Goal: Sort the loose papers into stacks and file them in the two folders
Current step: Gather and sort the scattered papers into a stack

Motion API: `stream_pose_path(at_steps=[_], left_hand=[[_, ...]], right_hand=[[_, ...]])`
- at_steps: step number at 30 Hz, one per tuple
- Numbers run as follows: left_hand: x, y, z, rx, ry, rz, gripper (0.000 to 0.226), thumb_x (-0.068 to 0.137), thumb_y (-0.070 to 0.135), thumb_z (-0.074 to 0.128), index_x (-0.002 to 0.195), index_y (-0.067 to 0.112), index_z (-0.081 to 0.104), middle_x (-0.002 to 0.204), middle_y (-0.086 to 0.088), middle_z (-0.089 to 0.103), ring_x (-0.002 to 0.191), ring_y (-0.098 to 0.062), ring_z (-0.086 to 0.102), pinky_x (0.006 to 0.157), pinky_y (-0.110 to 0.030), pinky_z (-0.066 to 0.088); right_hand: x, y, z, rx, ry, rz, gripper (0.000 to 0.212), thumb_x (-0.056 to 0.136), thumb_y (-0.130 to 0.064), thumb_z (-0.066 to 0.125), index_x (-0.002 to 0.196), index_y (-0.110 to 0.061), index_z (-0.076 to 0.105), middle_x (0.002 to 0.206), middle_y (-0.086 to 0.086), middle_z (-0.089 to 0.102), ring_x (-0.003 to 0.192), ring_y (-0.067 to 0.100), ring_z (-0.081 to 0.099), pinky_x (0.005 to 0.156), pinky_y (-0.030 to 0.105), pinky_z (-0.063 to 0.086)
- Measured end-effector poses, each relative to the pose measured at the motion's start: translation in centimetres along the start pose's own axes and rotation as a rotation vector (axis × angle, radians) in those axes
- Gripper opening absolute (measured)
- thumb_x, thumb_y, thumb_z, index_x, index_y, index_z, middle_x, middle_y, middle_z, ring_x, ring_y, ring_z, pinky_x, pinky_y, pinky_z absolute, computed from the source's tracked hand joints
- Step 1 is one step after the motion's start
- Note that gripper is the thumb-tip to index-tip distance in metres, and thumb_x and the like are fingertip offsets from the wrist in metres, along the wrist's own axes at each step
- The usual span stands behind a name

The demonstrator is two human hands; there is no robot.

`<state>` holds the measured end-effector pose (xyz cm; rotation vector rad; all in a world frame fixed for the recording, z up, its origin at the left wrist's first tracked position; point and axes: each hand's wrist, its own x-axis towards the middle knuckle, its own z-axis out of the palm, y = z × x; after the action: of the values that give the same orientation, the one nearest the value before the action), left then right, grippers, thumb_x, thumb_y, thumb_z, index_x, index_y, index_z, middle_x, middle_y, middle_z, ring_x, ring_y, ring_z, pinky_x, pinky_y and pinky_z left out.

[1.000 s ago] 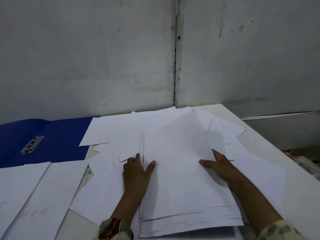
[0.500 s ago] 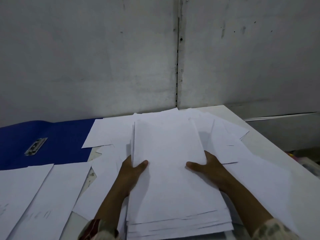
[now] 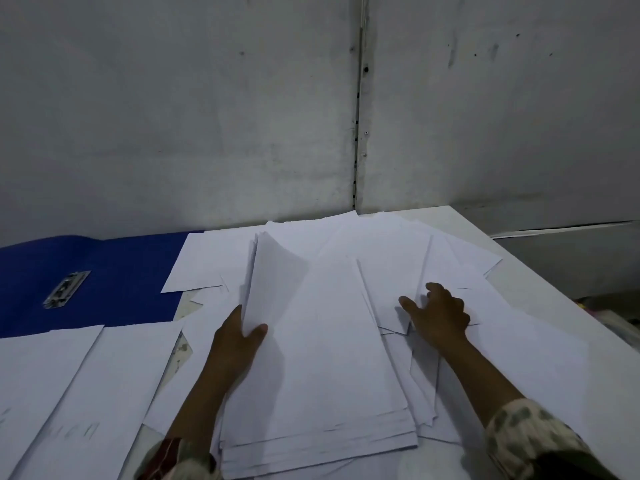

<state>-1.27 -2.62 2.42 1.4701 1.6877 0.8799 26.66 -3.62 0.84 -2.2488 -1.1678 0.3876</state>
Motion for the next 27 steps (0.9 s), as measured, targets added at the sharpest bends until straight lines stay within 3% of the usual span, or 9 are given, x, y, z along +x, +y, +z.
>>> stream_pose_path(at_steps=[3,7,9,12,14,16,18,21,27], left_hand=[[0.1,-0.1,0.2,0.035,-0.001,0.011,0.053,0.091,0.014,0.054,0.137,0.0,0.034,0.139,-0.02,0.043,0.126,-0.035,0.042,0.106,-0.04,0.033],[-0.2,-0.1,0.3,0.024,-0.001,0.002,0.053,0.091,0.013,0.053,0.138,0.001,0.032,0.14,-0.018,0.041,0.129,-0.035,0.039,0.107,-0.039,0.031],[-0.4,-0.4,0.1,-0.006,0.012,-0.003,0.055,0.091,0.014,0.054,0.139,0.002,0.031,0.14,-0.018,0.041,0.129,-0.035,0.039,0.108,-0.04,0.031],[-0.4,-0.9,0.0,-0.027,0.006,-0.011,0.055,0.09,0.019,0.056,0.139,0.006,0.032,0.138,-0.017,0.043,0.125,-0.035,0.043,0.106,-0.045,0.034],[-0.3,-1.1,-0.1,-0.027,0.007,-0.013,0.055,0.09,0.019,0.056,0.138,0.006,0.033,0.136,-0.017,0.045,0.123,-0.036,0.044,0.105,-0.045,0.036],[-0.2,-1.1,-0.2,-0.032,0.01,-0.017,0.054,0.09,0.018,0.055,0.138,0.005,0.033,0.135,-0.016,0.045,0.123,-0.036,0.045,0.104,-0.045,0.036],[0.1,-1.3,-0.2,-0.036,0.005,-0.031,0.052,0.091,0.018,0.055,0.137,0.005,0.035,0.133,-0.017,0.047,0.12,-0.036,0.046,0.103,-0.044,0.038],[0.4,-1.6,-0.4,-0.069,-0.02,-0.049,0.047,0.092,0.018,0.052,0.136,0.006,0.037,0.13,-0.017,0.049,0.109,-0.03,0.049,0.094,-0.038,0.041],[1.1,-1.6,-0.9,-0.126,-0.057,-0.11,0.042,0.094,0.014,0.049,0.134,0.005,0.039,0.116,-0.013,0.052,0.097,-0.024,0.047,0.085,-0.033,0.039]], right_hand=[[1.1,-0.9,0.6,0.092,-0.072,0.047,0.075,0.085,-0.045,0.059,0.143,-0.013,0.025,0.138,0.011,0.047,0.13,0.032,0.036,0.105,0.041,0.03],[1.9,-2.8,0.7,0.476,-0.151,0.117,0.079,0.086,-0.02,0.064,0.147,-0.016,0.014,0.144,0.015,0.037,0.129,0.032,0.04,0.103,0.036,0.035],[2.1,-3.0,0.8,0.51,-0.177,0.112,0.076,0.088,-0.006,0.058,0.148,-0.017,0.014,0.143,0.012,0.038,0.124,0.03,0.045,0.095,0.031,0.039],[2.7,-2.0,1.1,0.623,-0.132,0.115,0.069,0.087,0.008,0.045,0.147,-0.02,0.025,0.129,0.01,0.048,0.093,0.024,0.055,0.067,0.022,0.046],[2.9,-1.1,0.7,0.761,-0.044,0.166,0.065,0.086,0.012,0.04,0.143,-0.019,0.033,0.132,0.007,0.047,0.092,0.023,0.053,0.057,0.019,0.042],[3.1,0.1,0.0,0.886,0.055,0.224,0.061,0.087,0.014,0.04,0.141,-0.014,0.037,0.137,0.007,0.044,0.098,0.023,0.05,0.061,0.018,0.042],[3.2,1.3,-0.6,0.949,0.149,0.274,0.058,0.088,0.013,0.04,0.14,-0.011,0.038,0.144,0.011,0.041,0.109,0.025,0.051,0.078,0.024,0.047],[3.0,2.8,-1.4,0.987,0.252,0.348,0.056,0.088,0.01,0.042,0.14,-0.01,0.038,0.146,0.01,0.038,0.124,0.031,0.048,0.1,0.034,0.041],[2.0,3.8,-2.3,1.048,0.277,0.423,0.054,0.09,0.008,0.043,0.141,-0.009,0.038,0.148,0.009,0.036,0.127,0.029,0.046,0.09,0.023,0.037]])
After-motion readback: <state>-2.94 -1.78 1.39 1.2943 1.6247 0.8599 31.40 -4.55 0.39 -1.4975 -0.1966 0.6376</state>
